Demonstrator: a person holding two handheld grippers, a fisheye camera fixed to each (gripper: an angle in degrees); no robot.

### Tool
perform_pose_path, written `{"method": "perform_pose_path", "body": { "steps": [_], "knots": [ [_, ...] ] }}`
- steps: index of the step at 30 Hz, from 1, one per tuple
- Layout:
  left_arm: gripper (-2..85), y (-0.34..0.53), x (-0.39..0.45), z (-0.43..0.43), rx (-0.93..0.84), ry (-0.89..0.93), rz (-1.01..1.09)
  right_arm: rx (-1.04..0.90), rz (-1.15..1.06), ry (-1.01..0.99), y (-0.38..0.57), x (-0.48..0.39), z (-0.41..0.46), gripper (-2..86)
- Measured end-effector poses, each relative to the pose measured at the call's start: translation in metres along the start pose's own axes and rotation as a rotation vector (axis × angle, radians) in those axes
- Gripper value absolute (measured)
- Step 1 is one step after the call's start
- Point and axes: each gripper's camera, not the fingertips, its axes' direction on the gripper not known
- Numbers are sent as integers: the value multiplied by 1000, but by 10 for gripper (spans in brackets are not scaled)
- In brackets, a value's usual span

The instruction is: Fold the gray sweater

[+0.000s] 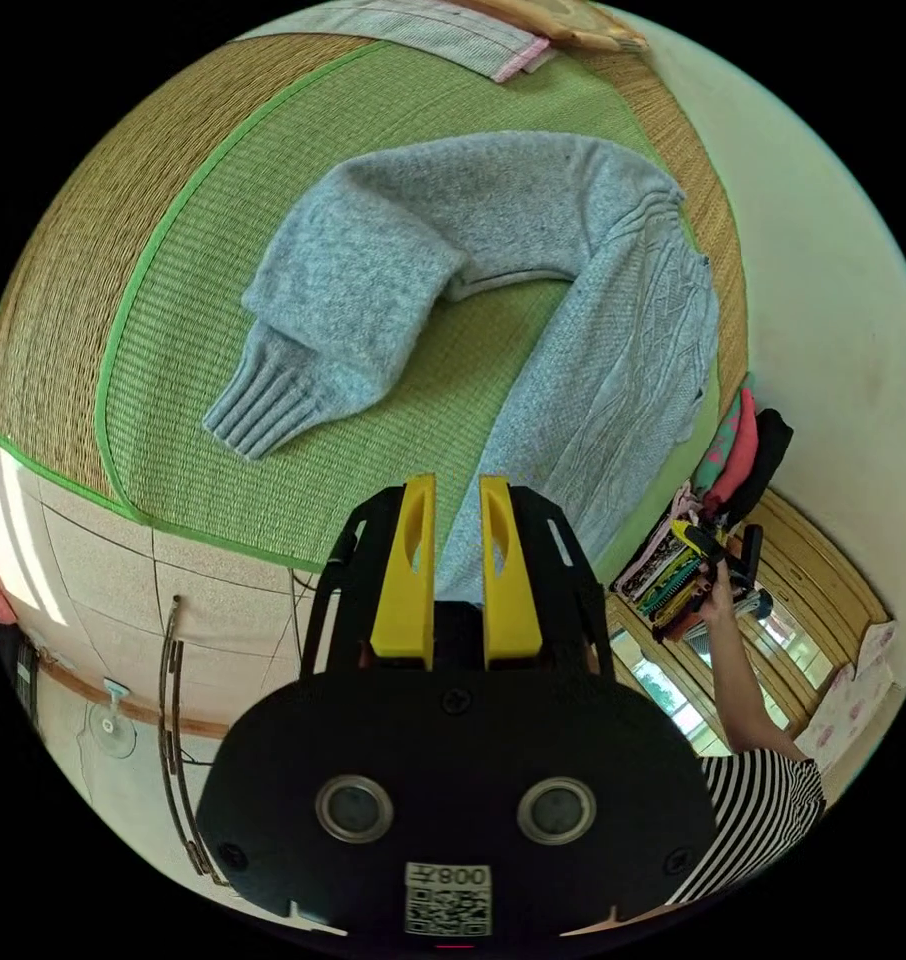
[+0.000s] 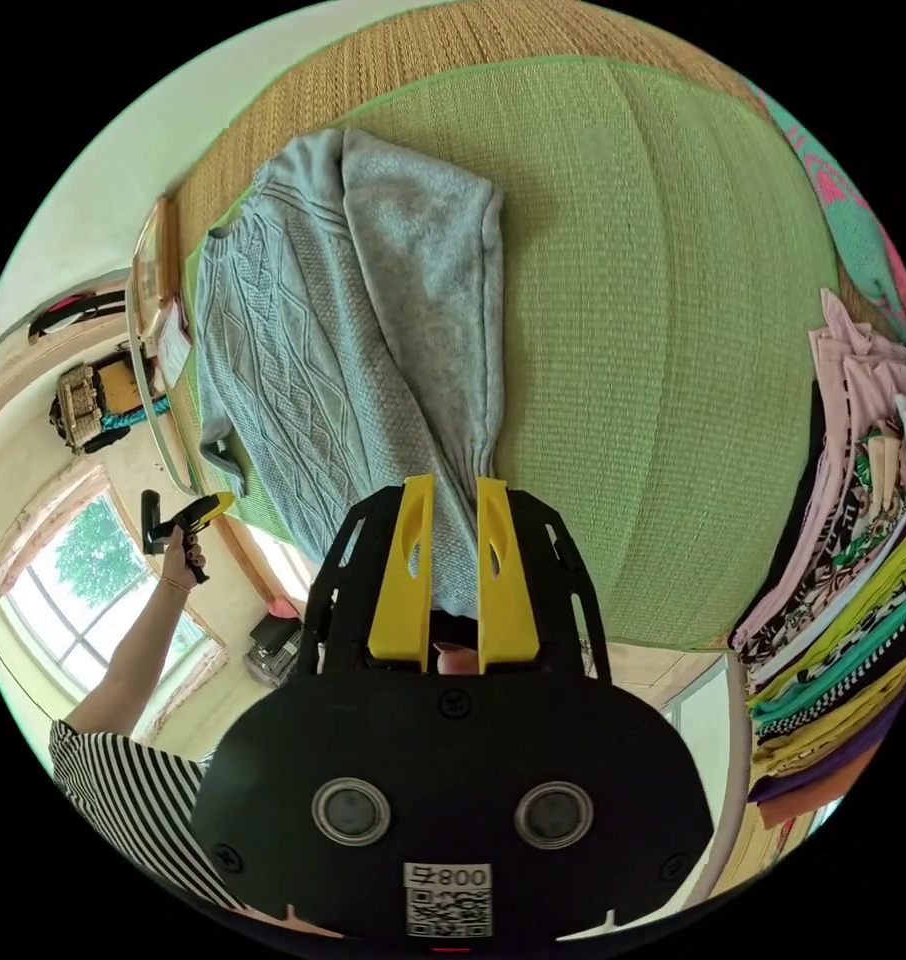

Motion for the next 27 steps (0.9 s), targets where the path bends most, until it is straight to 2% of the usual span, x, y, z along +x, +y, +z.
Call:
{"method": "perform_pose_path", "body": {
  "steps": [5, 13, 18, 22, 24, 26, 27],
  "knots": [
    [73, -34, 16, -18, 37, -82, -50, -69, -38, 140, -42, -26, 90, 82],
    [59, -96, 48, -33, 48, -189, -131, -55, -30, 137, -59, -28, 161, 63],
    [12, -123, 77, -57, 25, -285, -104, -53, -12, 89, -54, -24, 191, 44],
    [5, -131, 91, -85, 58, -321, -123, -45, -35, -53, -40, -20, 206, 23],
    [4, -135, 99, -104, 94, -323, -151, -10, -31, -192, -29, -12, 204, 19],
    [3, -139, 107, -115, 103, -303, -157, 92, -28, -467, -12, 3, 184, 16],
    [3, -142, 114, -121, 109, -297, -151, 131, -28, -540, -7, 8, 176, 16]
  ]
}}
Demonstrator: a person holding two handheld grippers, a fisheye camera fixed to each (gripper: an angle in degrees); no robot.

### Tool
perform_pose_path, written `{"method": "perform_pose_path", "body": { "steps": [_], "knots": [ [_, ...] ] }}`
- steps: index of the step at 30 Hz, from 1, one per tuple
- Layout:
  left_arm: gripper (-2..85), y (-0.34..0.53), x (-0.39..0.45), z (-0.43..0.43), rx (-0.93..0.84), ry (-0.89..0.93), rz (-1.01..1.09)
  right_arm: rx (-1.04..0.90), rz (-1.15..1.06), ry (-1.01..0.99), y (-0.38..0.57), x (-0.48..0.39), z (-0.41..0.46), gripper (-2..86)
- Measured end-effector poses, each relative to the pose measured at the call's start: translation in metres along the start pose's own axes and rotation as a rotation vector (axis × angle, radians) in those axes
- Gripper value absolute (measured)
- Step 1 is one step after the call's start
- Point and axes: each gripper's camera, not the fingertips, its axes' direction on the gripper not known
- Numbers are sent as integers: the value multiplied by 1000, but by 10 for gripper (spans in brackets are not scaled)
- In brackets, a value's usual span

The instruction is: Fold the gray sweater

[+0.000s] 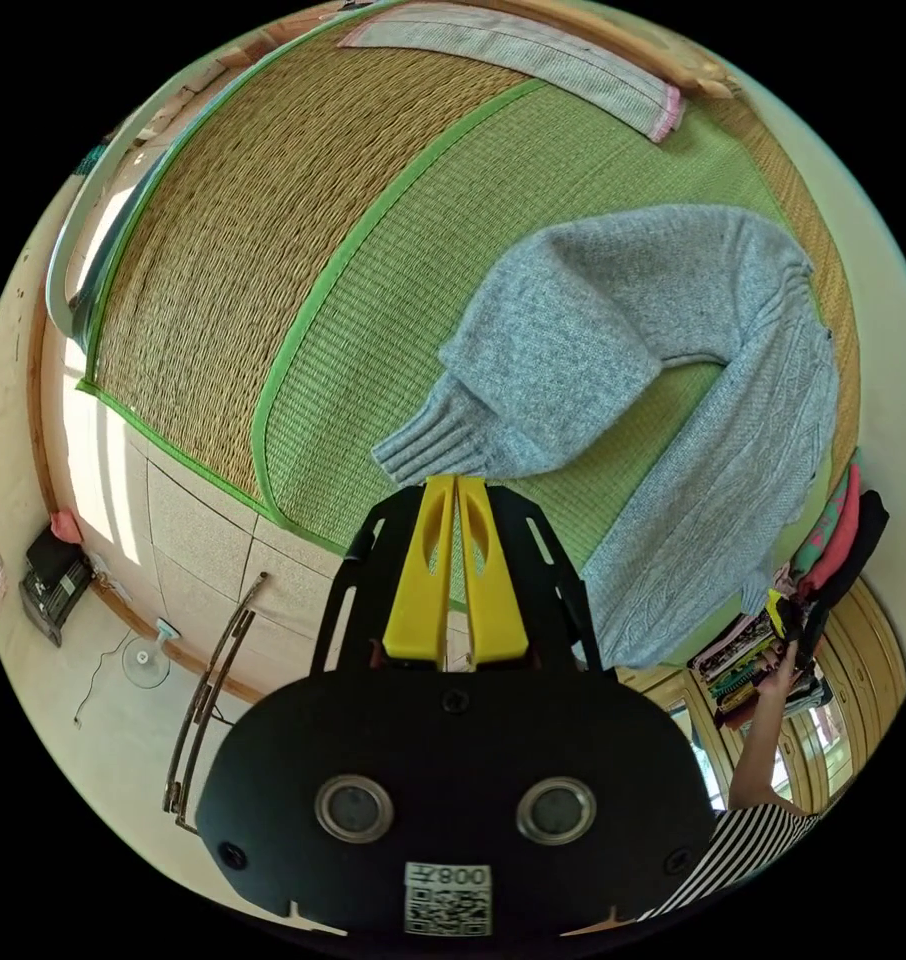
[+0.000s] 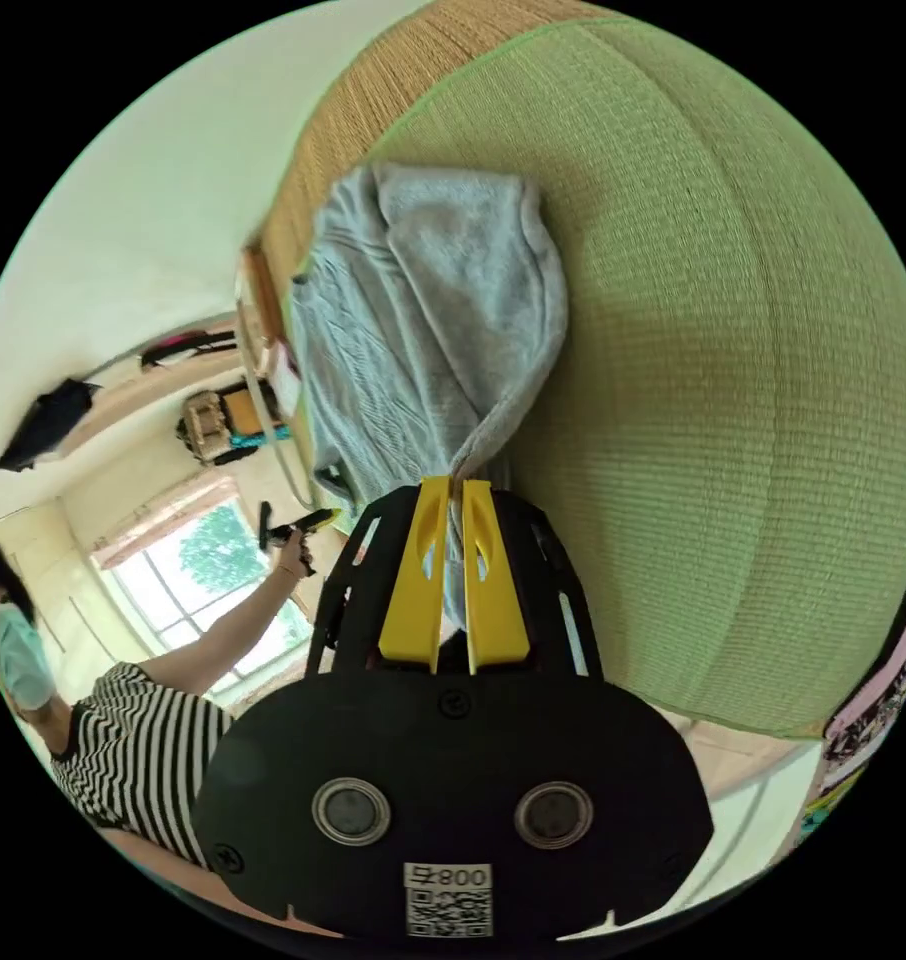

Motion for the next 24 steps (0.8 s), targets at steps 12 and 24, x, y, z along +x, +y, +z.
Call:
{"method": "perform_pose_path", "body": {
  "steps": [12, 24],
  "knots": [
    [3, -22, 91, -47, -2, 91, 200, 888, 136, -543, 96, 86, -158, 39],
    [3, -37, 101, -87, 4, 50, 139, 630, 127, -101, 27, 12, -89, 60]
  ]
}}
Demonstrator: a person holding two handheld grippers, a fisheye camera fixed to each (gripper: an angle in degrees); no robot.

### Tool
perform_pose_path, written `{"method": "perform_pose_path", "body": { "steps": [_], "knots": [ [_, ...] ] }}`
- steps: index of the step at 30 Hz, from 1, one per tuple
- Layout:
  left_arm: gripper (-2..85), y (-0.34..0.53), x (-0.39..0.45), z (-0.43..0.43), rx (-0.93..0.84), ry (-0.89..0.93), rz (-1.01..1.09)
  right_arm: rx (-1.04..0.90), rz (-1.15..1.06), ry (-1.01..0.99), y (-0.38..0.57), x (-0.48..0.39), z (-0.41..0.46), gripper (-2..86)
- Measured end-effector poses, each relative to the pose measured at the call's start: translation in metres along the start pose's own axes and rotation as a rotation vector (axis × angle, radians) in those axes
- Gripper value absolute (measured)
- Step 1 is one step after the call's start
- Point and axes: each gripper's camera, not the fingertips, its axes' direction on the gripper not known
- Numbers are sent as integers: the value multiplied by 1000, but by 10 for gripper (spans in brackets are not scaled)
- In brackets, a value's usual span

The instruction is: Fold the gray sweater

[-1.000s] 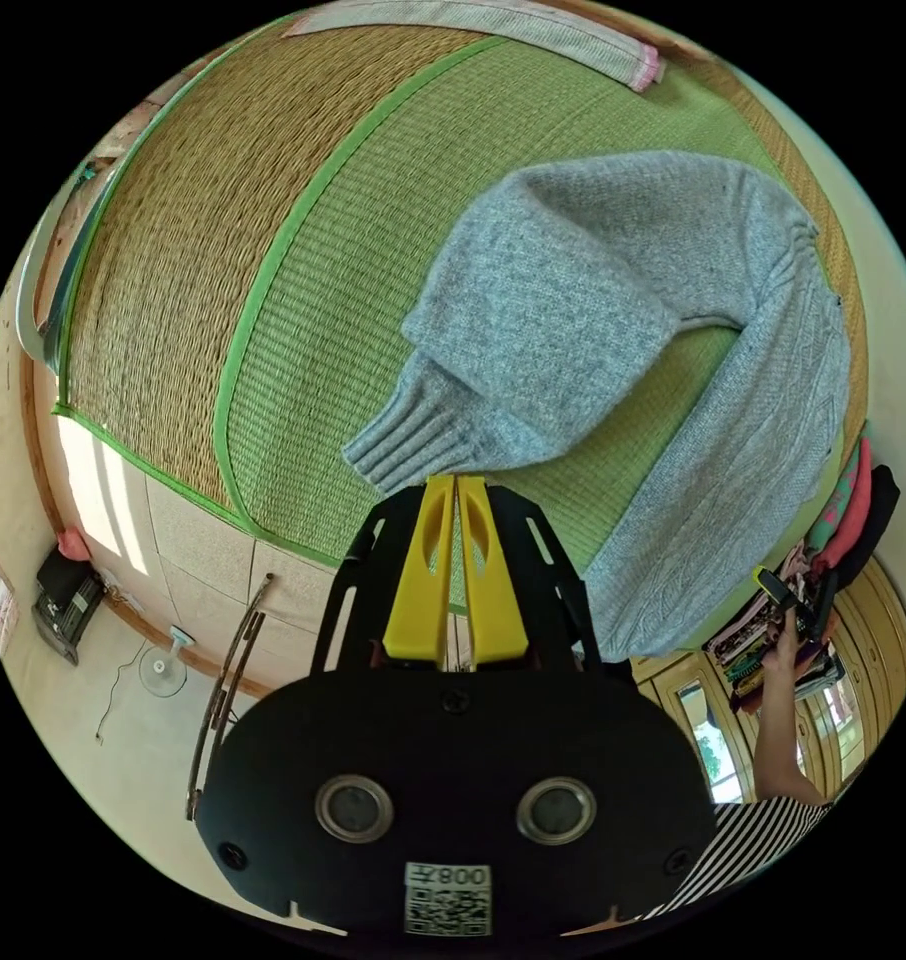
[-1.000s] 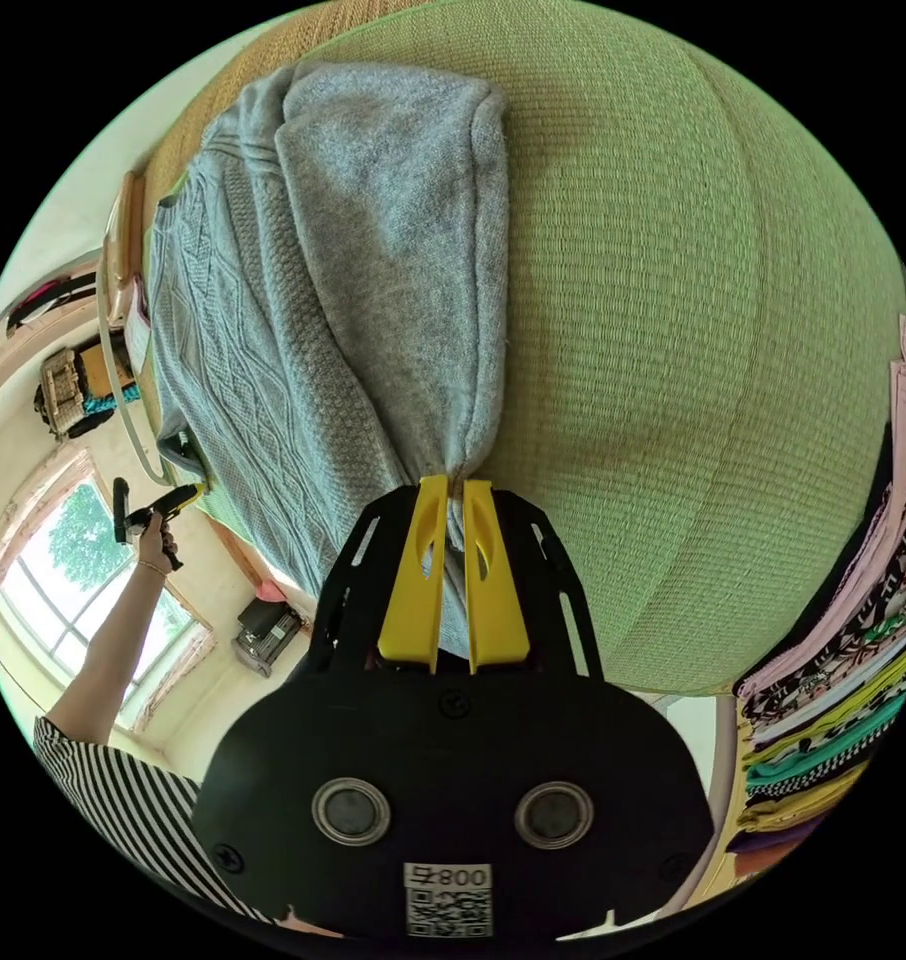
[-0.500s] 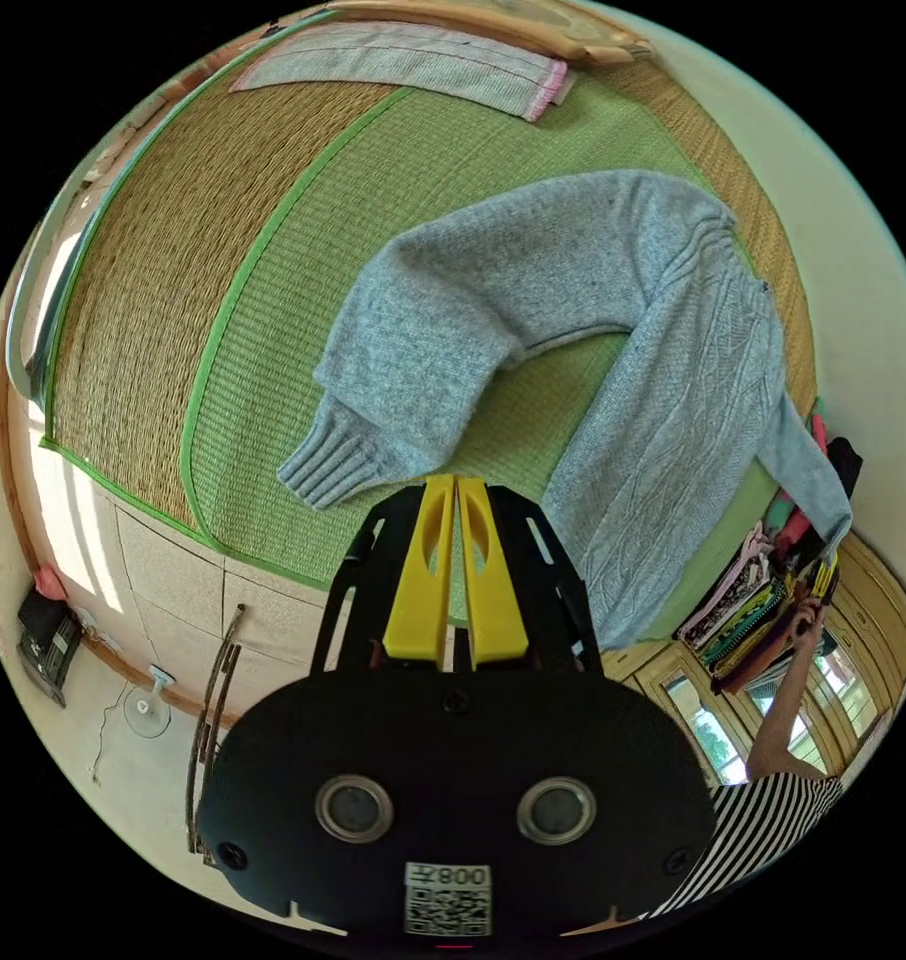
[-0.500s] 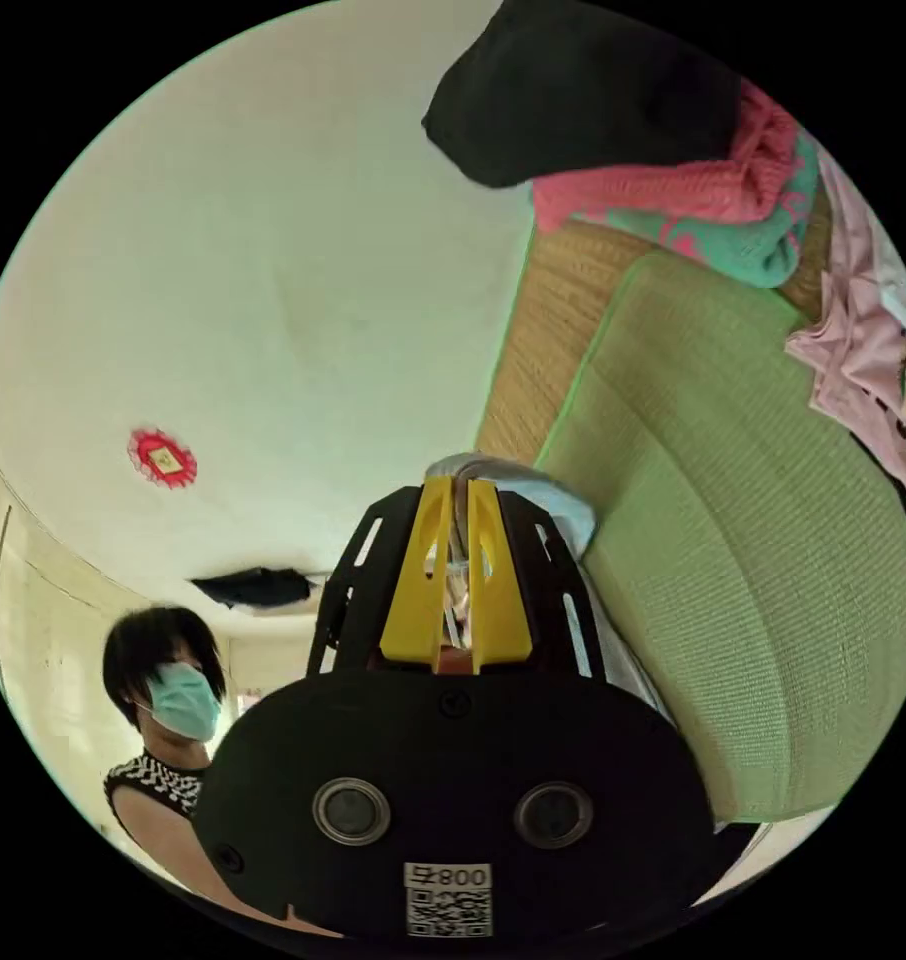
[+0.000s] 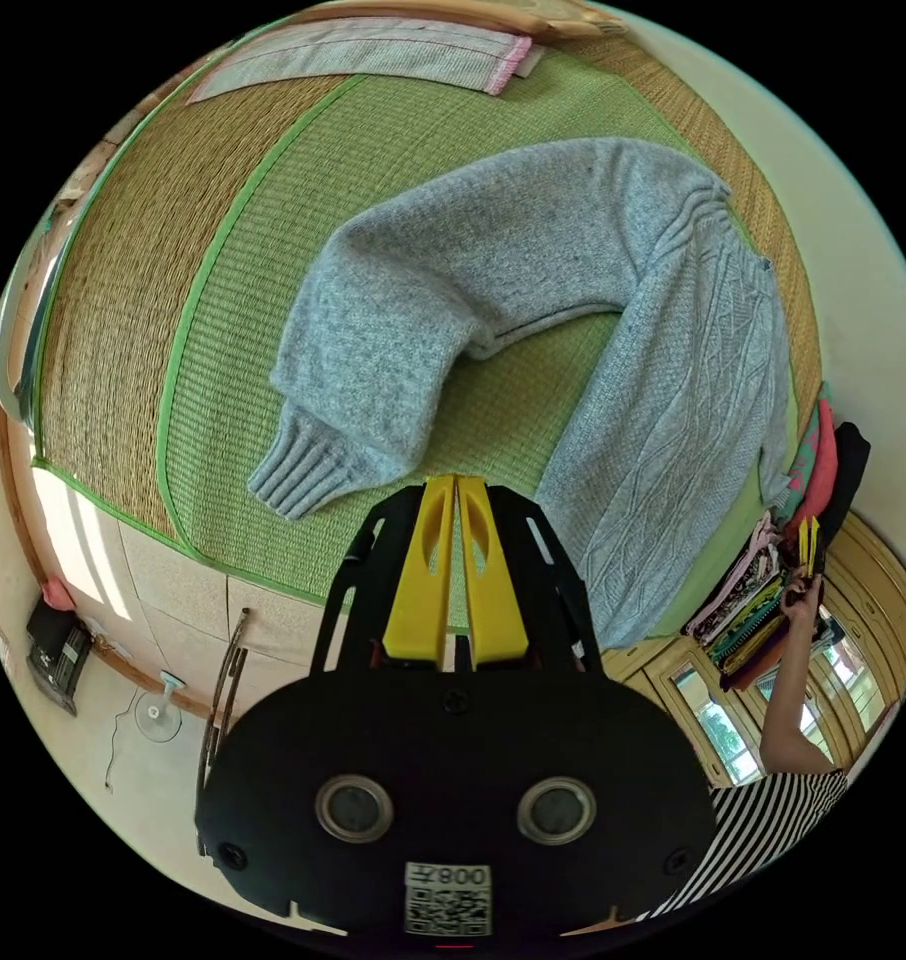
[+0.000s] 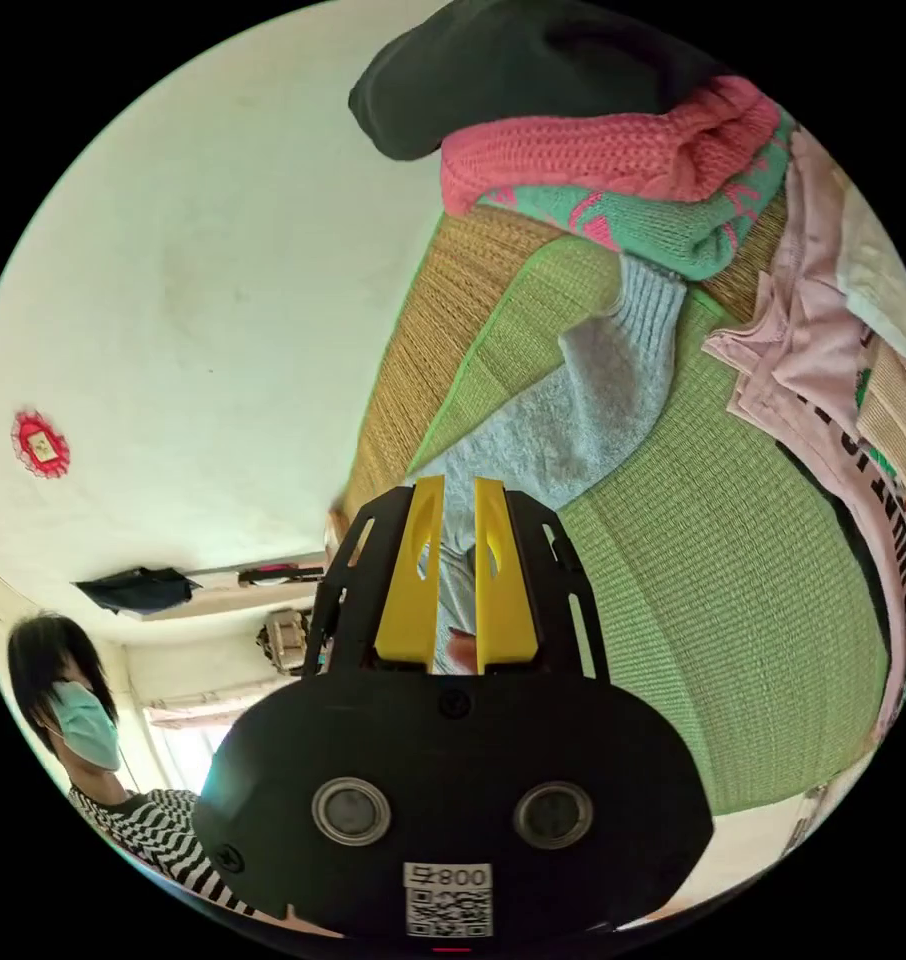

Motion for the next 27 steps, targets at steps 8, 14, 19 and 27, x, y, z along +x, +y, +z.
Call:
{"method": "perform_pose_path", "body": {
  "steps": [8, 14, 19, 27],
  "knots": [
    [6, -23, -9, -21, 18, -41, -40, -269, -174, 361, -42, -101, 130, 58],
    [4, -26, -22, -59, -45, -444, -39, -341, -217, 506, -44, -161, 180, 53],
    [7, -8, -40, -115, 174, -286, -82, -305, -259, 455, -40, -229, 185, 55],
    [53, -52, 49, -145, 353, 152, 281, -336, -610, 463, -38, -423, 274, 80]
  ]
}}
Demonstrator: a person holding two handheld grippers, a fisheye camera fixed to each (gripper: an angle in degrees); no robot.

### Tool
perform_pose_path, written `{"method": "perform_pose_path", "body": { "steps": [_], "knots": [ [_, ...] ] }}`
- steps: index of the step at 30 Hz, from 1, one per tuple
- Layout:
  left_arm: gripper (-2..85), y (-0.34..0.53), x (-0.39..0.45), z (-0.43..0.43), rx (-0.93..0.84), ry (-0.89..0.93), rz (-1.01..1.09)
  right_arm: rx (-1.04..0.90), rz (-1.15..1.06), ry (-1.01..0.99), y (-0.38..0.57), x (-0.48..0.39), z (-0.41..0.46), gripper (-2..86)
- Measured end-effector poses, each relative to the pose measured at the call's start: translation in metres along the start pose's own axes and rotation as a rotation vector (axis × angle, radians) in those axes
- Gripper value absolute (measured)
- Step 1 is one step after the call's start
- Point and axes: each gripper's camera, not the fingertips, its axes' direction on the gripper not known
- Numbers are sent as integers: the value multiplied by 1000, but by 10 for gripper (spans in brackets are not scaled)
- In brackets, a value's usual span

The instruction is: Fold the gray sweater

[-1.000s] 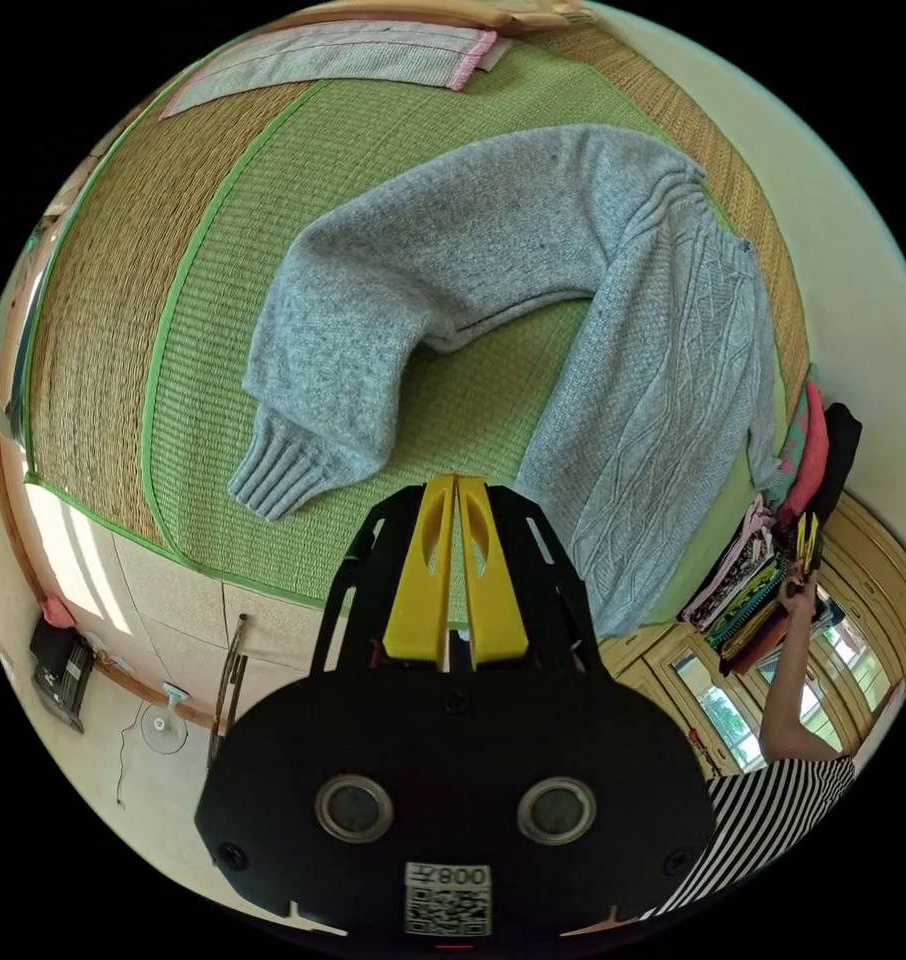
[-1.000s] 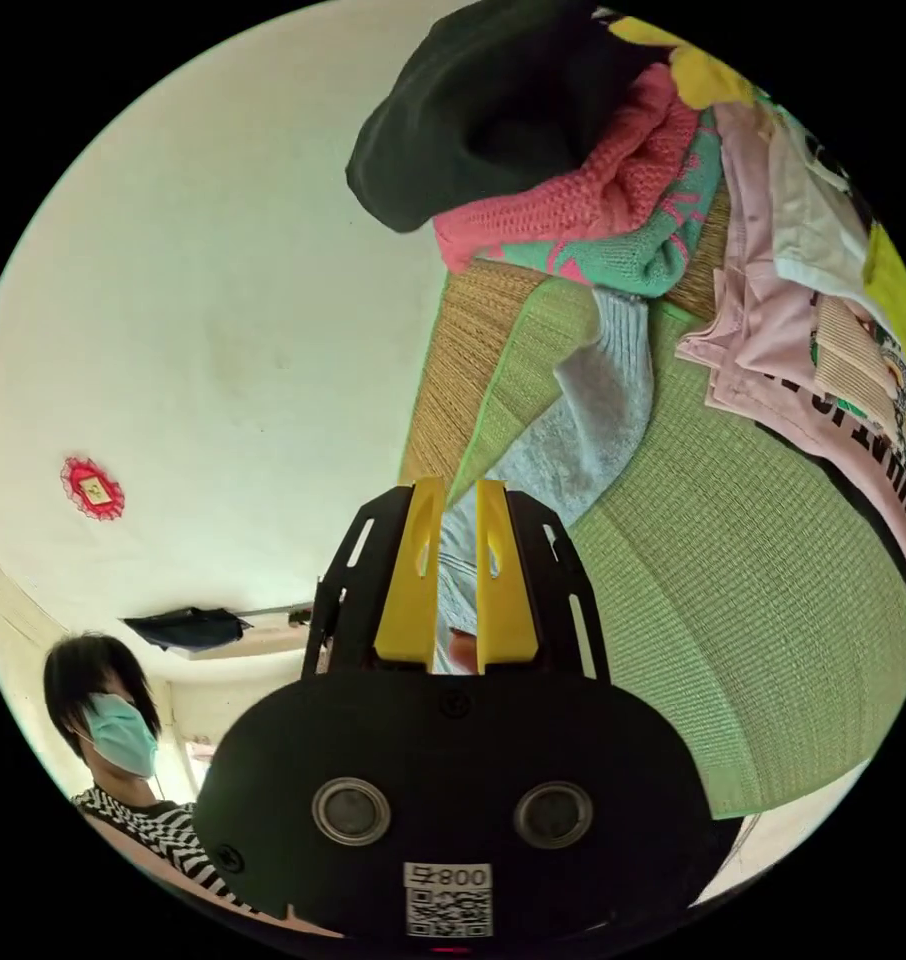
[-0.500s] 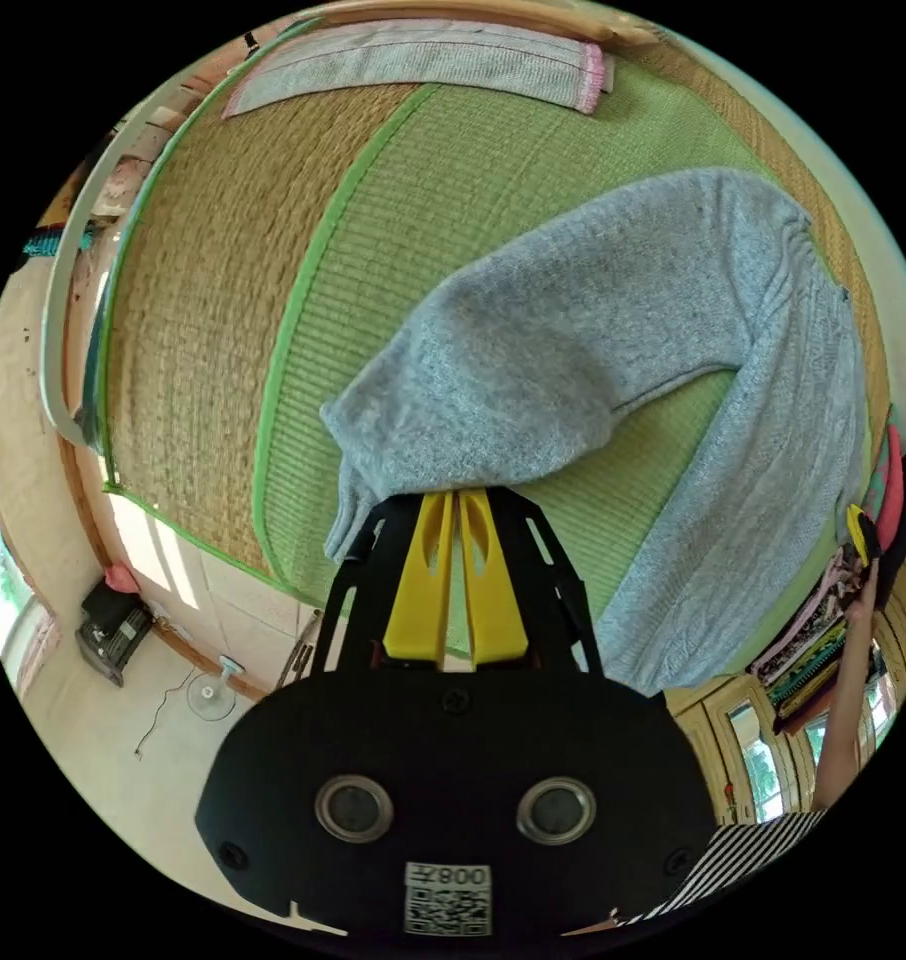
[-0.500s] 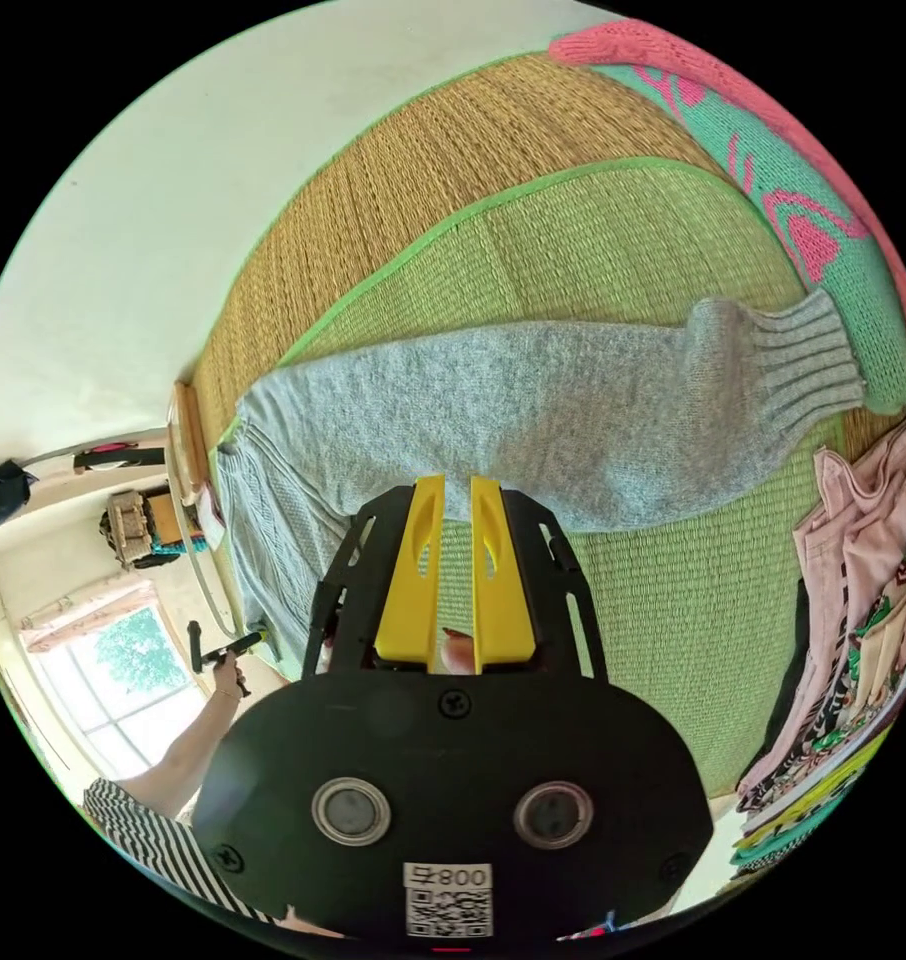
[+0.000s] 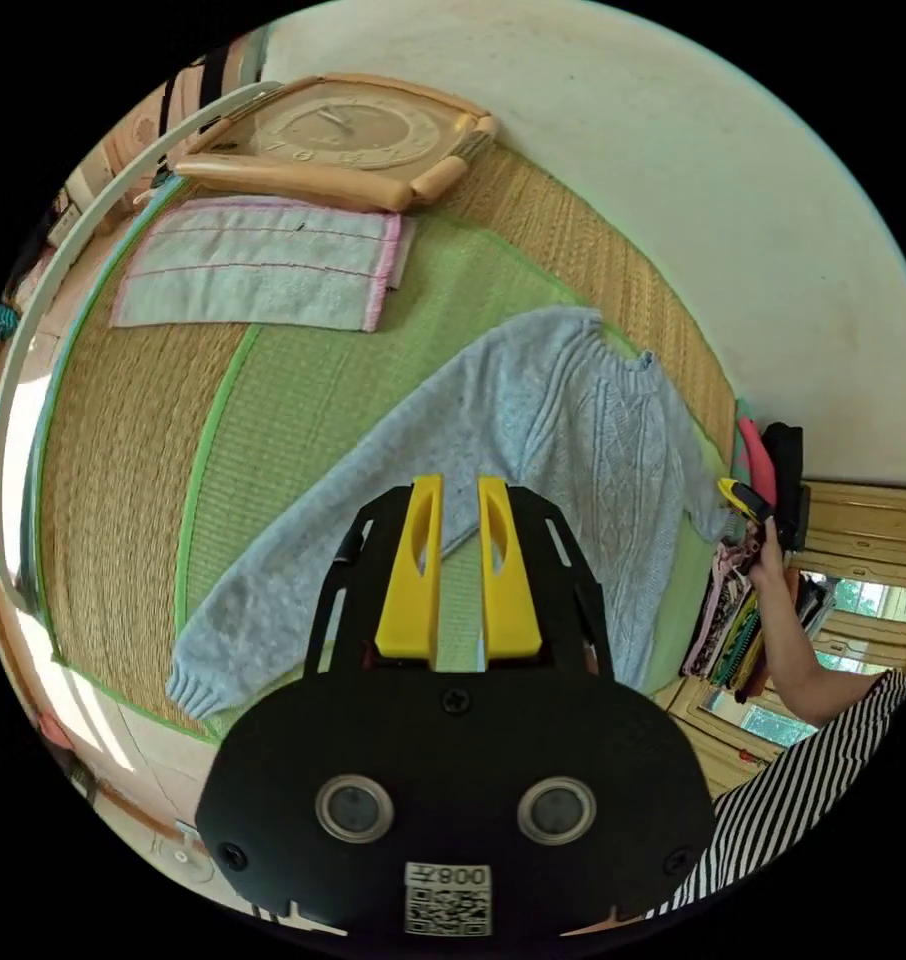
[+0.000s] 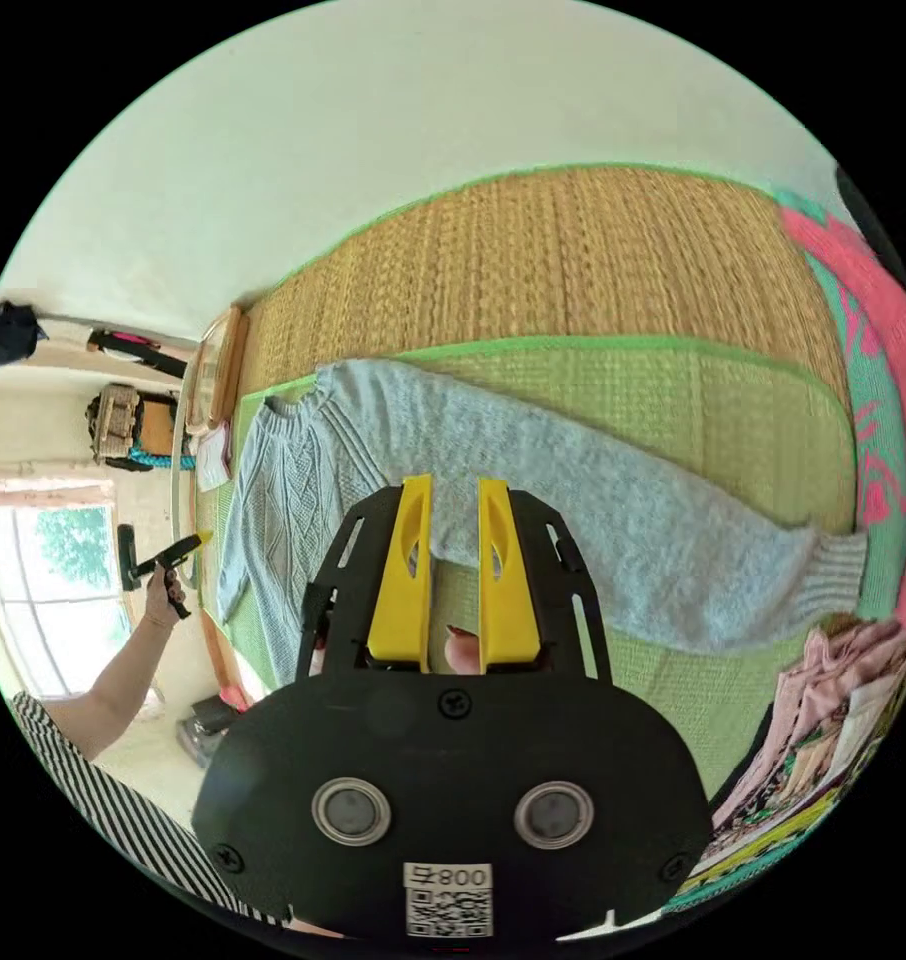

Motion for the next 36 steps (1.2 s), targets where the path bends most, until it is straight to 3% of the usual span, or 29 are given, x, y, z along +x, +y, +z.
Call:
{"method": "perform_pose_path", "body": {
  "steps": [5, 11, 16, 25, 32, 36],
  "knots": [
    [68, -64, 30, 15, 11, 23, 85, -61, -239, 157, -113, -122, 28, 95],
    [57, -107, 48, 34, -93, -60, 141, -151, -347, 370, -166, -189, 64, 85],
    [16, -107, 59, 28, -128, -162, 203, -169, -356, 344, -186, -210, 45, 34],
    [5, -117, 59, -41, 56, -98, 202, -48, -353, 268, -232, -236, -45, 17],
    [10, -122, 44, -10, 4, -148, 94, -157, -210, 212, -265, -208, -17, 54],
    [15, -109, 39, -5, 26, -3, 126, -96, -210, 188, -257, -202, -39, 73]
  ]
}}
